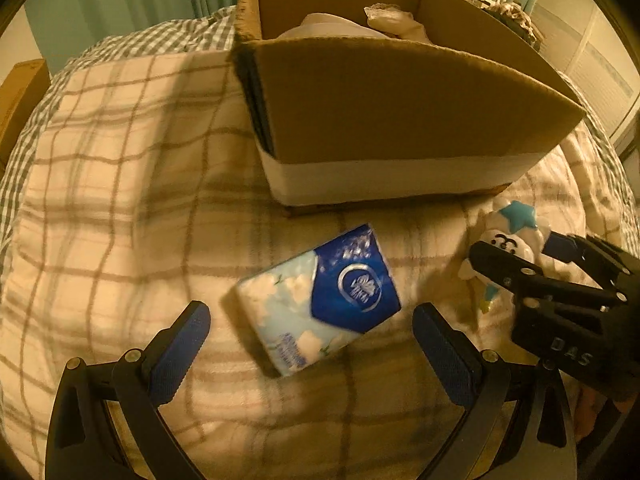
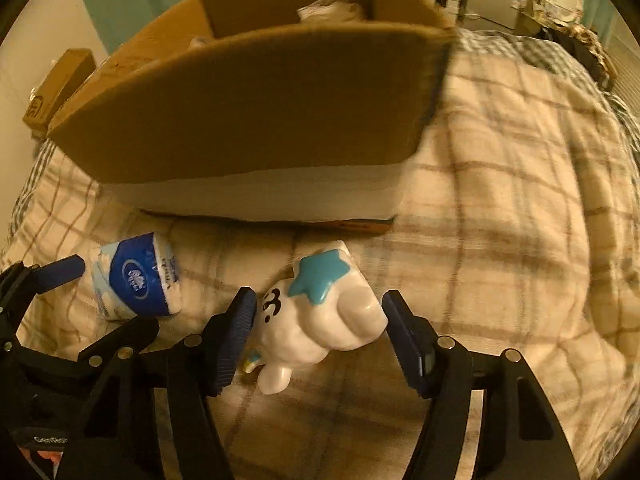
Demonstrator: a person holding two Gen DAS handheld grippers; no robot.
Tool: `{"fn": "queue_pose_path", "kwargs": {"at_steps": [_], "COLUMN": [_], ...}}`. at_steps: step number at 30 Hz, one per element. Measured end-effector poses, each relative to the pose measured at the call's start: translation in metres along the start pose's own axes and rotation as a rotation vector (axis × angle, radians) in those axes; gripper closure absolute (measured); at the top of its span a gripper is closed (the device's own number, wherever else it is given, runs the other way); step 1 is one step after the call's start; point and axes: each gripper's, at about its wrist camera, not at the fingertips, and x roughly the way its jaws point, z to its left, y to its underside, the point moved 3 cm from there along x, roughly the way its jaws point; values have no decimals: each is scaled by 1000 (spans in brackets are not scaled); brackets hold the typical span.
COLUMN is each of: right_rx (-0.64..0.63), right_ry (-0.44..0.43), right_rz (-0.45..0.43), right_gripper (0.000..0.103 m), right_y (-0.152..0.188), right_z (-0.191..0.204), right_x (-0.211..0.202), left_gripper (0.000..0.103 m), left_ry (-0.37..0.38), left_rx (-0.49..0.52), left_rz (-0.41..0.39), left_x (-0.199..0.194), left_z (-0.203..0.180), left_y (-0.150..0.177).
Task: Organize objects
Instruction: 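Grasp the blue tissue pack with the left tool while the right tool grasps the plush toy, then place the tissue pack and plush toy into the box and release both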
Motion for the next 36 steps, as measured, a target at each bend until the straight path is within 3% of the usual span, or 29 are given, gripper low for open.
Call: {"fn": "queue_pose_path", "kwargs": {"at_steps": [6,11,15,23,36], "right_rx": [51,58,62,68,18], "right_ry": [5,2,3,-10,17], "right_rz": [-37,-42,-50,-104,-271], "right_gripper": [38,38,38,38,38], "right_y": [1,3,7,12,24], "right_z": [-16,-20,-24,-15,17], "right_x": [-13,-18,-28,-68,-177], "left_gripper": [1,18,21,21,21], "left_ry": [-4,-3,1,36,70], "left_rx": [-2,-10,-15,-36,-55], "left_rz": [49,44,28,-36,-207], "left_x": [17,14,2,-48,-140], "left_z": [-5,-5,-6,-11,1], "left_y": [-2,0,6,15,7]}}
